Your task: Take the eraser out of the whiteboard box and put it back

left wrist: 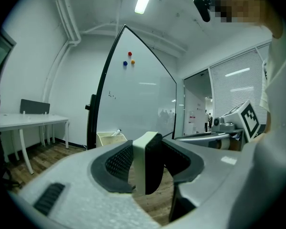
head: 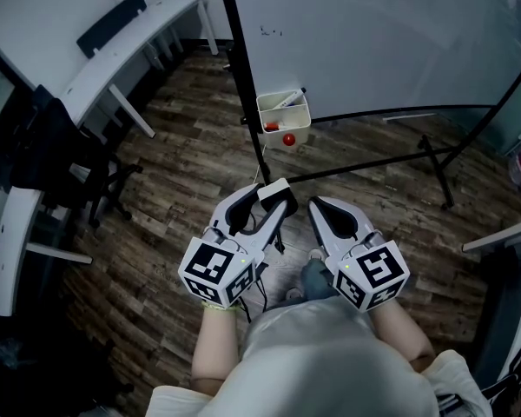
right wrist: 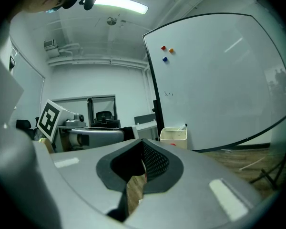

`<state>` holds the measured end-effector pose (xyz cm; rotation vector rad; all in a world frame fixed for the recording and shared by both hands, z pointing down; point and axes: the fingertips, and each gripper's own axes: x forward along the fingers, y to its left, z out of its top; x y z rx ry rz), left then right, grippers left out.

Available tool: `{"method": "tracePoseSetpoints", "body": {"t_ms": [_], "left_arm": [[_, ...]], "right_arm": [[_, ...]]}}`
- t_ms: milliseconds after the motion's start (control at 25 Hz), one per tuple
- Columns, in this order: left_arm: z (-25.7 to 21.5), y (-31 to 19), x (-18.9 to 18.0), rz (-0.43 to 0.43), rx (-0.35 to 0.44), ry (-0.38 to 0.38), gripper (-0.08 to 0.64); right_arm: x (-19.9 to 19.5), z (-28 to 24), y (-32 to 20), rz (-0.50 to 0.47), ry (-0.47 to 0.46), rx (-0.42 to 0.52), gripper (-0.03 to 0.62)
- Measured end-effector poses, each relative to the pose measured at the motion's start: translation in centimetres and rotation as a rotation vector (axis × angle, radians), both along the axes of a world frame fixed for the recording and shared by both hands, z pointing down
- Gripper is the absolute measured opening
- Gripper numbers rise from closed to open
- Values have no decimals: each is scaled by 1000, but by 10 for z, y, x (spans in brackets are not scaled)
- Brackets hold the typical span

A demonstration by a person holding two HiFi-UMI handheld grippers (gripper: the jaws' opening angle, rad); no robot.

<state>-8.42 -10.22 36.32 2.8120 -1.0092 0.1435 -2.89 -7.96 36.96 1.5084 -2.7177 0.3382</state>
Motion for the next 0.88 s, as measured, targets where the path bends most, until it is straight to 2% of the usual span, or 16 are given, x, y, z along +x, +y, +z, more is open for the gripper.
{"method": "tracePoseSetpoints", "body": {"t_ms": [880], "left_arm": [[-2, -35, 16, 25, -9, 19, 192]], "right_arm": [[18, 2, -27, 26, 3, -17, 8]]}}
